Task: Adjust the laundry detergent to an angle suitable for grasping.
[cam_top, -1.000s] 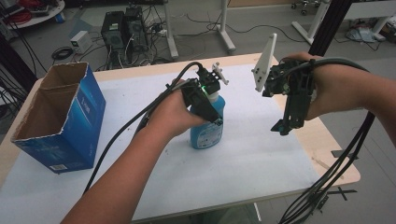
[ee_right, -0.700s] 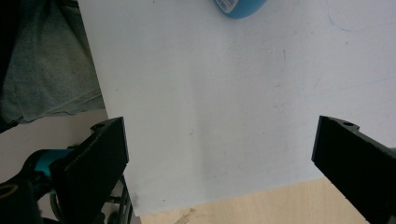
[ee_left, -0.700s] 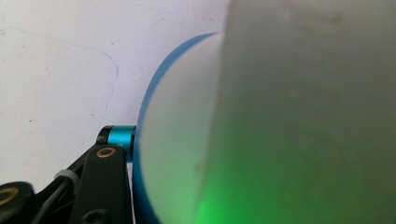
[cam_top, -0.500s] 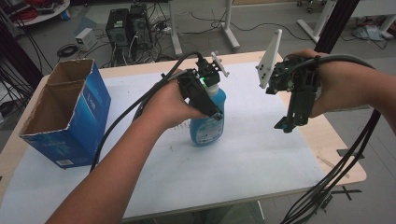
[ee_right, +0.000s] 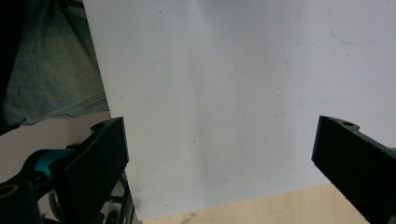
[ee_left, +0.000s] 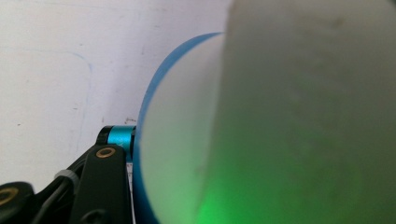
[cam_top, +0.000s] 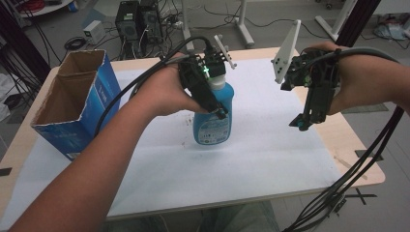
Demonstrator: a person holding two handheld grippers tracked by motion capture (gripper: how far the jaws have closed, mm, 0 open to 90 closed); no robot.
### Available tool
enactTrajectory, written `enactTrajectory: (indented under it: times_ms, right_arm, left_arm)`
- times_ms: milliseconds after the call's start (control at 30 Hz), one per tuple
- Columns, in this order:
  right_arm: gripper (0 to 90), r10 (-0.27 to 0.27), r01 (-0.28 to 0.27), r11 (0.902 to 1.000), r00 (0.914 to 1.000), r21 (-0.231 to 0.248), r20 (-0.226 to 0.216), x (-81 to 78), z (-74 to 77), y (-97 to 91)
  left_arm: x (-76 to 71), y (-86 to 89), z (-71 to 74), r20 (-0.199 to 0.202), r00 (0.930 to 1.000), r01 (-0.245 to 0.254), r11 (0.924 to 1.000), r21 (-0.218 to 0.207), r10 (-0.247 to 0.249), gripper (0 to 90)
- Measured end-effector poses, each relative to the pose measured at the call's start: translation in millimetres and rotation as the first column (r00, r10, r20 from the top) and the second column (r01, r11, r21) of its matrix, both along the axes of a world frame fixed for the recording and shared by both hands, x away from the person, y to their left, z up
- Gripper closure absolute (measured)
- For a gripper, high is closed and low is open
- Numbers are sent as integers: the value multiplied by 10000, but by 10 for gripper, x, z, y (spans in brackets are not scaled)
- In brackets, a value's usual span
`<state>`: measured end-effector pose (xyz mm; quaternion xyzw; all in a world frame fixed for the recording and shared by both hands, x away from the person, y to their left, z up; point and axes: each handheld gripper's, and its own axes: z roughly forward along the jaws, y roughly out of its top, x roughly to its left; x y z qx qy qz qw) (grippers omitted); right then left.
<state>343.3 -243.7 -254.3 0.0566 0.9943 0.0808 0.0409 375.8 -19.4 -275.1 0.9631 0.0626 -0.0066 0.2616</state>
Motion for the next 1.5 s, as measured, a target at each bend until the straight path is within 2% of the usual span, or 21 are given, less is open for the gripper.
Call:
enactTrajectory:
  times_ms: [200,333,500,533,567,633,700,733,767,800,833,867,967,1000,1067,1200,1233,1300,1400,1433,1500]
  right_arm:
    - [28,32,-33,10000,10000,-68,-68,-17,-5,64]
    - [28,91,-92,9999,9999,-61,-44,-13,-2,87]
    - [28,59,-60,9999,10000,-105,-77,-10,5,114]
    - [28,59,-60,9999,10000,-105,-77,-10,5,114]
    - [28,40,-41,9999,9999,-131,-102,-6,1,125]
    - [28,81,-83,9998,9999,-161,-106,0,1,135]
    - [28,143,-144,9998,9998,-142,-100,5,-3,150]
    - [28,143,-144,9998,9998,-142,-100,5,-3,150]
    - [28,135,-138,9997,9998,-188,-116,-1,-4,165]
    - [28,135,-138,9997,9998,-188,-116,-1,-4,165]
    - [28,89,-91,9998,9999,-150,-121,-6,-6,173]
    - [28,123,-126,9997,9998,-187,-127,-8,-5,182]
    - [28,77,-80,9998,9999,-178,-139,-16,-7,188]
    - [28,77,-80,9998,9999,-178,-139,-16,-7,188]
    - [28,81,-83,9998,9999,-176,-137,-15,-10,186]
    - [28,59,-62,9998,9999,-187,-163,-17,-18,184]
    - [28,138,-141,9997,9998,-196,-155,-13,-22,182]
    - [28,97,-100,9998,9998,-184,-163,-18,-27,184]
    - [28,97,-100,9998,9998,-189,-185,-16,-38,189]
    - [28,141,-144,9997,9998,-188,-161,-15,-43,195]
    - [28,129,-133,9997,9997,-192,-186,-19,-45,202]
  left_arm:
    - [-20,100,13,-45,9976,694,9974,182,-693,431]
    - [-22,173,8,45,9917,1281,9912,334,-1284,432]
    - [6,297,2,-93,9840,1782,9836,266,-1780,431]
    - [6,318,-2,-127,9814,1919,9811,245,-1917,431]
    - [-1,350,-15,-80,9739,2270,9735,276,-2269,432]
    - [-10,363,-24,-92,9709,2397,9706,240,-2395,431]
    - [-5,404,-55,-146,9592,2824,9592,139,-2822,432]
    - [-5,404,-55,-146,9592,2824,9592,139,-2822,432]
    - [1,430,-83,-200,9520,3055,9522,42,-3054,432]
    - [1,430,-83,-200,9520,3055,9522,42,-3054,431]
    - [1,451,-115,-118,9431,3324,9431,-45,-3324,431]
    - [1,451,-115,-118,9431,3324,9431,-45,-3324,431]
    - [-5,497,-203,157,9234,3837,9234,-84,-3835,432]
    - [-5,497,-203,157,9234,3837,9234,-84,-3835,432]
    - [-5,521,-239,234,9130,4076,9131,-130,-4073,431]
    - [19,554,-292,52,9088,4172,9087,-170,-4171,431]
    - [20,583,-334,-127,9047,4256,9047,-218,-4259,431]
    - [15,601,-358,-169,9021,4308,9021,-235,-4312,431]
    - [2,623,-377,0,8989,4379,8986,-267,-4381,431]
    - [-7,651,-396,123,8953,4455,8949,-280,-4453,431]
    - [-1,668,-421,83,8968,4424,8964,-259,-4424,431]
